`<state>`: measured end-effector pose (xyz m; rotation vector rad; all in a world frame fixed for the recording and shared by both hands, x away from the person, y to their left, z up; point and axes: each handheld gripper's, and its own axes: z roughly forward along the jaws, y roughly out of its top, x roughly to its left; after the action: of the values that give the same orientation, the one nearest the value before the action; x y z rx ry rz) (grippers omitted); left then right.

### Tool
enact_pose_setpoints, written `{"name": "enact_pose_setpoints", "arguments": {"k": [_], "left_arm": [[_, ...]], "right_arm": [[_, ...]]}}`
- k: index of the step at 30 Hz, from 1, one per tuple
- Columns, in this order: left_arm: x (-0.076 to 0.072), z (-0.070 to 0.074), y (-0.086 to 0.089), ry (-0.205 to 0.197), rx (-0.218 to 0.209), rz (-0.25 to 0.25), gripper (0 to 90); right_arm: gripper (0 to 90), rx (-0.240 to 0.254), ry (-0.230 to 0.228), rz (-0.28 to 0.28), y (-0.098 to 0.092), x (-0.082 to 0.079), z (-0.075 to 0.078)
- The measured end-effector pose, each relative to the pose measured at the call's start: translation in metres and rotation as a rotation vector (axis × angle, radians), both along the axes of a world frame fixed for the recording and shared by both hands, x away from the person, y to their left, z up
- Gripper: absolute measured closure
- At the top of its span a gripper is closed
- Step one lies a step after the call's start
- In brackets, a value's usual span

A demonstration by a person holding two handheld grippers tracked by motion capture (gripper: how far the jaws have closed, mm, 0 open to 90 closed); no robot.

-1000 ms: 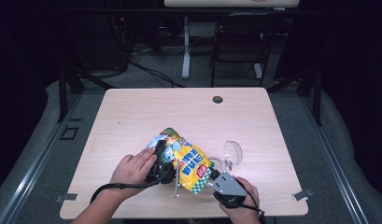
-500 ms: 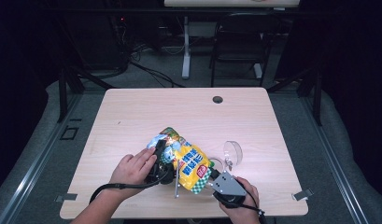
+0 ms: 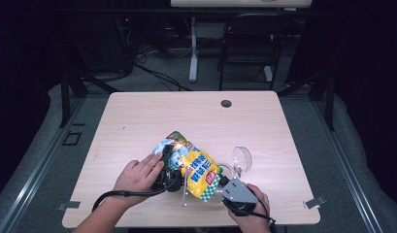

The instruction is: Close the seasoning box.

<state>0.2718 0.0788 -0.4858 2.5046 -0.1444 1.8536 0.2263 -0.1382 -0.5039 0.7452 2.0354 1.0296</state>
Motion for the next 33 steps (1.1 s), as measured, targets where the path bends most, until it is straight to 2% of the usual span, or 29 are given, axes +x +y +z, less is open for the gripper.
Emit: {"name": "enact_pose_setpoints", "arguments": {"k": [4,6,10,11,13,15,16,22,23,29,33], "left_arm": [[-0.0006,0.0015,-0.0014,0.003,0.004,0.003,61.5],[-0.0006,0.0008,-0.0019,0.028,-0.001,0.012,61.5],[-0.0005,0.0021,-0.0029,0.022,0.006,0.011,61.5],[0.0002,0.0016,-0.0025,0.009,0.003,-0.001,61.5],[-0.0005,0.0044,-0.0035,0.0,0.023,0.001,61.5],[-0.0001,0.0036,-0.0033,-0.017,0.019,-0.01,61.5],[-0.0007,0.0047,-0.0037,-0.004,0.025,0.001,61.5],[-0.0012,0.0051,-0.0036,-0.005,0.032,0.001,61.5],[-0.0013,0.0042,-0.0033,0.014,0.024,0.01,61.5],[-0.0018,0.0059,-0.004,0.013,0.036,0.013,61.5],[-0.0011,0.0058,-0.0042,-0.004,0.034,-0.002,61.5]], "right_arm": [[90.0,0.005,0.004,-0.005,-0.0014,0.0001,0.0004],[90.0,0.01,0.004,-0.005,-0.0017,0.0005,0.0001],[90.0,0.015,0.005,-0.007,-0.0028,0.0008,0.0002],[90.0,0.015,0.005,-0.008,-0.0029,0.0008,0.0004],[90.0,0.017,0.003,-0.005,-0.0027,0.0009,0.0003],[90.0,0.017,0.002,-0.006,-0.0026,0.0009,0.0002],[90.0,0.018,0.002,-0.006,-0.0025,0.0009,0.0002],[90.0,0.019,0.002,-0.008,-0.002,0.0006,0.0003],[90.0,0.019,0.002,-0.007,-0.002,0.0007,0.0003],[90.0,0.026,0.0,-0.006,-0.0021,0.0009,0.0003],[90.0,0.024,0.002,-0.009,-0.0025,0.0009,0.0004]]}}
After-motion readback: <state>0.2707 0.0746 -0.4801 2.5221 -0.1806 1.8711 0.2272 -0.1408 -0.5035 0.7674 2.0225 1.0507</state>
